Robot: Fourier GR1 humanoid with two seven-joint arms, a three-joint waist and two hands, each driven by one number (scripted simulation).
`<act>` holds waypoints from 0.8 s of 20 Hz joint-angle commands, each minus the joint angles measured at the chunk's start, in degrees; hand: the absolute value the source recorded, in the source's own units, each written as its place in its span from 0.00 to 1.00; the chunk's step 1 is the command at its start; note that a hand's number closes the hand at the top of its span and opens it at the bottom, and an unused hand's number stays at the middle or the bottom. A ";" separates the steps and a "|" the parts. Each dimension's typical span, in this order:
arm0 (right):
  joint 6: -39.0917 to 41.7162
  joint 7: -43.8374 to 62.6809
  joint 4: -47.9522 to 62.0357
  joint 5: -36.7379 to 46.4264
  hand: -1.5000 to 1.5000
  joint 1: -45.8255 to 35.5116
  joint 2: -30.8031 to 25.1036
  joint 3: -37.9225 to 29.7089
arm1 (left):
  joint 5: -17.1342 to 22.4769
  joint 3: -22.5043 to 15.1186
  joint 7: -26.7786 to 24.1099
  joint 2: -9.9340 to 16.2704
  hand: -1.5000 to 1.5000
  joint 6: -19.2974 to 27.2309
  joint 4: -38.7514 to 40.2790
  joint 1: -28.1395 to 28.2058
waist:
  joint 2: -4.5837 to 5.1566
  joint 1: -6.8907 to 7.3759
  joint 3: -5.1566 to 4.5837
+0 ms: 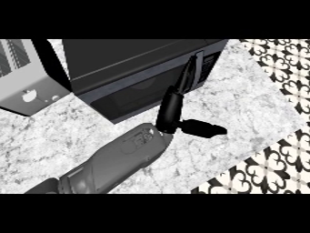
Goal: Pick up the milk, place it into the microwave and close the microwave
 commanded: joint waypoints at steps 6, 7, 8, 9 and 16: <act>1.25 0.88 0.22 -2.13 0.00 -0.56 -1.13 0.17 | 3.02 1.28 -0.51 -0.13 0.00 -0.42 3.61 -3.30 | 0.16 -0.60 0.04; 1.44 1.06 0.39 -2.09 0.00 -0.74 -1.56 0.06 | 3.56 1.48 -0.36 -0.13 0.00 -0.71 3.42 -3.63 | 0.29 -0.75 0.04; 1.33 0.87 0.45 -2.45 0.00 -0.84 -1.36 -0.10 | 3.64 1.14 -0.64 -0.13 0.00 -0.01 3.52 -3.49 | 0.15 -1.05 0.10; 1.26 0.90 0.29 -2.77 0.00 -0.64 -1.21 -0.05 | 6.22 2.62 1.80 -0.13 0.00 -0.40 4.38 -1.77 | 0.62 -0.67 0.04; 1.31 1.99 0.73 -3.42 0.00 -0.38 -2.84 -0.77 | 0.32 -2.51 2.65 2.94 0.00 2.63 11.75 -4.44 | -0.50 0.94 0.92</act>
